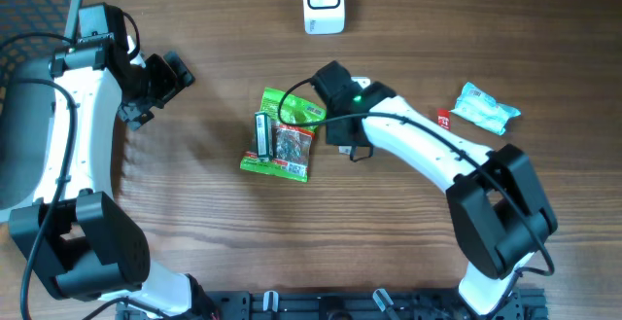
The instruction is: Scan the item barcode
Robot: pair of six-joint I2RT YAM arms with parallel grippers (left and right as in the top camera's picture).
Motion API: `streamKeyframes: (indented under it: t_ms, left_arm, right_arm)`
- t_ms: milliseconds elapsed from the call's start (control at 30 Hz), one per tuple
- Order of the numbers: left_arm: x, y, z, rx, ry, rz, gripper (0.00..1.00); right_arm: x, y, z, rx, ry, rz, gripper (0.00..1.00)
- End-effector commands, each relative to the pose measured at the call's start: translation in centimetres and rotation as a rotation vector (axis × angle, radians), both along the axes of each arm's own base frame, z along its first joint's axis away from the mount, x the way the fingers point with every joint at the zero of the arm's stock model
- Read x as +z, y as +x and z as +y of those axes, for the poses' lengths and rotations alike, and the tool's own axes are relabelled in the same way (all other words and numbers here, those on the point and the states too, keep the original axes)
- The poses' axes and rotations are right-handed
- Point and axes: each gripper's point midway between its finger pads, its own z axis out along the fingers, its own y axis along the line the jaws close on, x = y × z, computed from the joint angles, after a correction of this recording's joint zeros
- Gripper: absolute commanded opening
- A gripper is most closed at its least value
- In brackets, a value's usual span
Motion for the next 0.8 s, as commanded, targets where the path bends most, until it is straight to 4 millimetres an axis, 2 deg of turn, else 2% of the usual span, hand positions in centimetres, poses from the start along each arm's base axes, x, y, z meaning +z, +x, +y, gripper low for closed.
streamKeyframes:
  t_ms: [0, 100, 167, 233, 333, 400, 533, 667, 767]
  left_arm:
    - [-0.4, -0.1, -0.1, -0.009, -0.008, 0.01, 1.0]
    - [-0.4, -0.1, -0.1, -0.009, -0.008, 0.01, 1.0]
    - [-0.4, -0.1, -0.1, -0.009, -0.008, 0.01, 1.0]
    - [-0.4, -0.1, -0.1, -0.009, -0.008, 0.01, 1.0]
    - [-0.4, -0.1, -0.1, -0.009, -0.008, 0.01, 1.0]
    - [-0.4, -0.1, -0.1, -0.009, -0.008, 0.01, 1.0]
    - [-0.4, -0.1, -0.1, -0.009, -0.008, 0.01, 1.0]
    - [-0.4, -0.1, -0.1, -0.009, -0.008, 0.01, 1.0]
    - [-0.4, -0.1, -0.1, -0.009, -0.008, 0.01, 1.0]
  right_arm:
    - [-0.1, 0.6, -1.5, -0.005, 0.044, 0.045, 0.25]
    - [-0.1, 0.5, -1.6, 0.082, 0.121, 0.097, 0.26]
    - [-0.2, 0.4, -2.8, 0.074, 0.117, 0.125, 0.32]
    - [-0.3, 0.4, -4.0, 0.053, 0.11, 0.144, 0.33]
    - [-0.3, 0.3, -5.1, 0.059, 0.112, 0.164, 0.46]
    - [-0.4, 0.2, -5.8, 0.042, 0.107, 0.179, 0.6]
    - [-0.4, 0.1, -6.9, 0.039, 0.098, 0.195, 0.6]
    - [-0.5, -0.2, -9.0, -0.001, 0.052, 0.22, 0.6]
    - [-0.3, -0.3, -9.3, 0.02, 0.051, 0.222, 0.55]
